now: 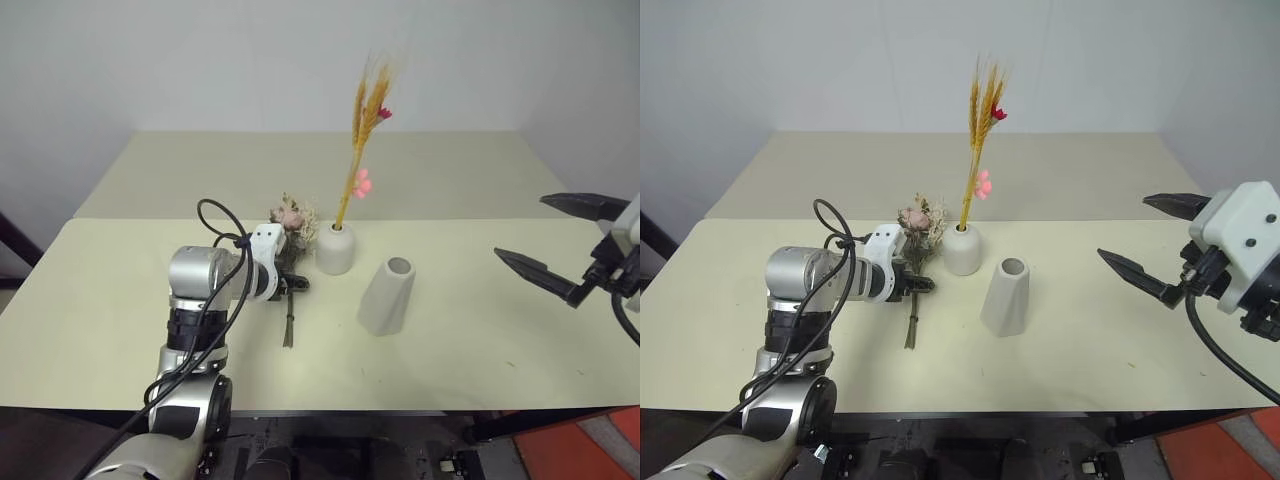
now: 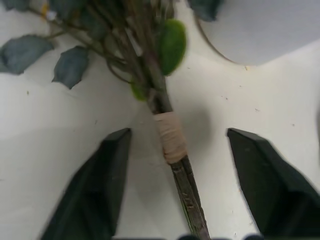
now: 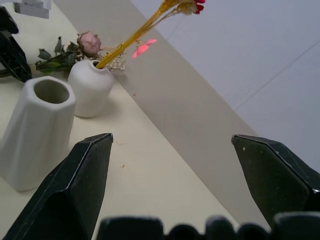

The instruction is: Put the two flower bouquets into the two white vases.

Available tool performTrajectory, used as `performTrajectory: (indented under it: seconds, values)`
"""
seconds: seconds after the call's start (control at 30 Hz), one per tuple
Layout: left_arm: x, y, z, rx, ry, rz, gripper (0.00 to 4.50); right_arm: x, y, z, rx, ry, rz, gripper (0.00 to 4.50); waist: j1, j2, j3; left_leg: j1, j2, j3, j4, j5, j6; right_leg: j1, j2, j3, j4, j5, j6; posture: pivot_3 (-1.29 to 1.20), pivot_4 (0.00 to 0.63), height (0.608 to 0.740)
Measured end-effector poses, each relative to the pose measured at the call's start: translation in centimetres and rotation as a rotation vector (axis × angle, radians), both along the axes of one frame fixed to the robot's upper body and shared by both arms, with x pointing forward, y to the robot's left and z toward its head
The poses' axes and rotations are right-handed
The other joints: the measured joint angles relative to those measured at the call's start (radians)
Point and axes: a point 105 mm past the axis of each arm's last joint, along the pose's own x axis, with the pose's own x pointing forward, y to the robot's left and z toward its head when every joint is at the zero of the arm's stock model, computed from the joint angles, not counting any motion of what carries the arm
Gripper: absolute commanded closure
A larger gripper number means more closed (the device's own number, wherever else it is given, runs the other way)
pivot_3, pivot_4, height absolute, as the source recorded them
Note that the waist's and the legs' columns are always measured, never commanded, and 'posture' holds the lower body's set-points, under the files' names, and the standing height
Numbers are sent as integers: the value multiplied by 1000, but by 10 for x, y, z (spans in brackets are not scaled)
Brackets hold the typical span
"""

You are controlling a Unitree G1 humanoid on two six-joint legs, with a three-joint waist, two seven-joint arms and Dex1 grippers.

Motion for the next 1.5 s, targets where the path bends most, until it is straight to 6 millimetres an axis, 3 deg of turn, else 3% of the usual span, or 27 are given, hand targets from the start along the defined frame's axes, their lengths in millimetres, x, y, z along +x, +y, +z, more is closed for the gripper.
performTrajectory:
  seconds: [0.23, 0.47, 0.6, 0.67, 0.77, 0.83, 1.0, 1.07, 1.13, 1.27, 1.5]
  values:
    - [12, 6, -7, -60, 33, 76, 4347, -2, -1, 1, -3, -9, -10, 0, 1, 0, 0, 0, 0, 0, 0, 0, -1, 0, 0, 0, 0, 0, 0, 0, 150, 740]
    - [31, 22, -1, -74, -64, 222, 4378, -2, -2, 1, -3, -9, -11, 0, -2, -1, -3, 2, 1, 0, 0, 1, -1, 1, 0, 0, 0, 1, -1, 0, 150, 740]
    - [56, 53, 30, -115, -382, 424, 4378, -3, -6, 4, -2, -17, -28, 0, -1, -1, -3, 1, 2, 1, -1, 3, -6, 0, 0, 0, 0, 1, -2, 0, 150, 740]
    - [57, 56, 50, -210, -514, 406, 4378, -4, -8, 5, -4, -23, -36, 0, 2, -1, -3, -1, 1, 3, -1, 3, -7, -1, -1, 0, 0, 1, -2, 0, 150, 740]
    - [40, 37, 110, -540, -768, 194, 4378, -7, -14, 3, 2, 0, -58, 0, 8, -1, -2, -4, 1, 4, 1, 3, -6, -2, -2, -2, -1, 1, -1, 0, 150, 740]
    - [25, 27, 143, -659, -894, 70, 4378, -13, -19, 1, 11, 30, -67, 0, 11, -1, -2, -4, 1, 5, 0, 3, -6, -1, -2, -2, -1, 1, -1, 0, 150, 740]
    - [-3, -7, 182, -845, -1018, -197, 4378, -32, -30, 6, 57, 72, -77, 0, 12, -2, -3, -2, 0, 6, 1, -2, 2, 1, -2, -1, -4, 1, -1, 0, 150, 740]
    - [-13, -25, 194, -892, -1038, -314, 4378, -41, -32, -6, 35, 143, -86, 0, 12, -2, -3, -1, 1, 6, 1, -2, 3, 3, 0, -2, -5, 1, -1, 0, 150, 740]
    - [-20, -43, 200, -901, -1049, -426, 4378, -50, -33, -15, 34, 193, -85, 0, 11, -2, -3, 0, 0, 7, 0, -2, 3, 6, 0, -2, -6, 1, 0, 0, 150, 740]
    - [-29, -80, 192, -918, -988, -610, 4378, -67, -31, -23, 18, 239, -94, 0, 7, -1, -3, 5, 1, 7, 0, -4, 6, 15, 1, -2, -13, 0, 1, 0, 150, 740]
    - [-39, -103, 183, -956, -944, -765, 4378, -77, -34, -24, 12, 230, -159, 0, -2, -1, -3, 6, 2, 8, 0, -4, 6, 15, 2, -1, -14, 0, 2, 0, 150, 740]
